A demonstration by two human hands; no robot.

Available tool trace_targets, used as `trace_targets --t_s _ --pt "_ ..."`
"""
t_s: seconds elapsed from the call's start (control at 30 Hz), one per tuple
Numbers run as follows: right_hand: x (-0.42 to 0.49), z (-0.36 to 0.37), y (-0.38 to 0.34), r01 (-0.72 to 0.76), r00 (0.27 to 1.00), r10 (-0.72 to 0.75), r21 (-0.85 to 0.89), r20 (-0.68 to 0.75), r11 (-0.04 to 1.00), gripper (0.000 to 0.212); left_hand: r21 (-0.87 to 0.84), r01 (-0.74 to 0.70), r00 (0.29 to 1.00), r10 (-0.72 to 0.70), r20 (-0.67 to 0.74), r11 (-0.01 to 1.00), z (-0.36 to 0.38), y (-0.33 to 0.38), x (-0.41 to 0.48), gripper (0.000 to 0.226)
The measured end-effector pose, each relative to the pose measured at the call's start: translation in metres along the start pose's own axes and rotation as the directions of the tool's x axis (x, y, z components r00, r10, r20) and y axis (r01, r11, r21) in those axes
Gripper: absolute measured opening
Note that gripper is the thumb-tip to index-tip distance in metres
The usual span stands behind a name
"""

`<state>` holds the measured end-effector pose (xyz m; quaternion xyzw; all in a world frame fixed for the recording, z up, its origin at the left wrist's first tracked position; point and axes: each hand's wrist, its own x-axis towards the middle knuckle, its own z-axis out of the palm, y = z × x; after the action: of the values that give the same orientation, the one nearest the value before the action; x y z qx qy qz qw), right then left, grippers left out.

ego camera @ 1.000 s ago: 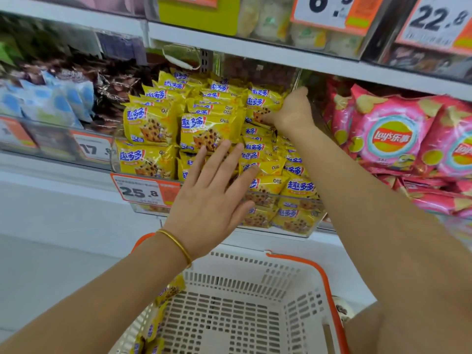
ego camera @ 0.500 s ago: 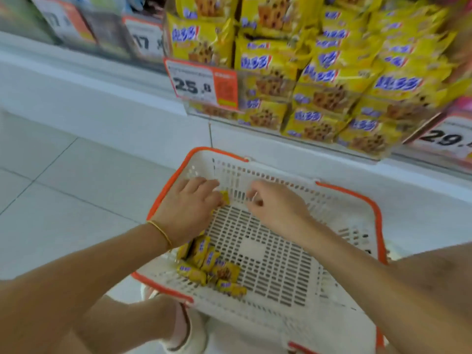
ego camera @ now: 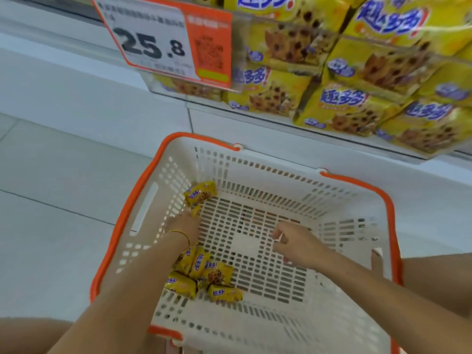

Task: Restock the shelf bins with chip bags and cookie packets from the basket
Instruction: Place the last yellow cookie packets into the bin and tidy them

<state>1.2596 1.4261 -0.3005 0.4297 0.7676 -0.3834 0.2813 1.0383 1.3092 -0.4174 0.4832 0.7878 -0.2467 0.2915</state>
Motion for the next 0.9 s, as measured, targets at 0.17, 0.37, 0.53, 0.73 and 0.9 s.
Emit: trace_targets --t_s 0.17,0.37,0.53,0.73,0.9 --pt "-0.005 -0.007 -0.007 0.032 0.998 -0.02 0.184 -0.067 0.982 0.014 -0.466 -0.175 0.969 0.069 -0.235 0.867 -0.035 0.003 -0.016 0.023" --pt "-0.024 -0.018 -0.024 -0.021 0.998 0.064 0.773 -0.026 0.635 0.029 -0.863 -0.363 0.92 0.28 -0.273 0.352 -0.119 0.006 -0.088 0.031" --pt "-0.058 -0.028 -0.033 -0.19 0.967 -0.137 0.967 0.214 0.168 0.046 -0.825 -0.469 0.86 0.375 -0.345 0.316 -0.168 0.023 -0.153 0.071" --pt "-0.096 -0.038 -0.05 0.0 0.917 -0.394 0.989 0.059 0.148 0.055 -0.766 -0.559 0.806 0.424 -0.413 0.317 -0.197 0.028 -0.205 0.046" --pt "-0.121 -0.059 -0.045 0.24 0.916 -0.355 0.965 -0.189 0.105 0.067 -0.607 -0.607 0.793 0.438 -0.423 0.513 -0.218 0.03 -0.225 0.039"
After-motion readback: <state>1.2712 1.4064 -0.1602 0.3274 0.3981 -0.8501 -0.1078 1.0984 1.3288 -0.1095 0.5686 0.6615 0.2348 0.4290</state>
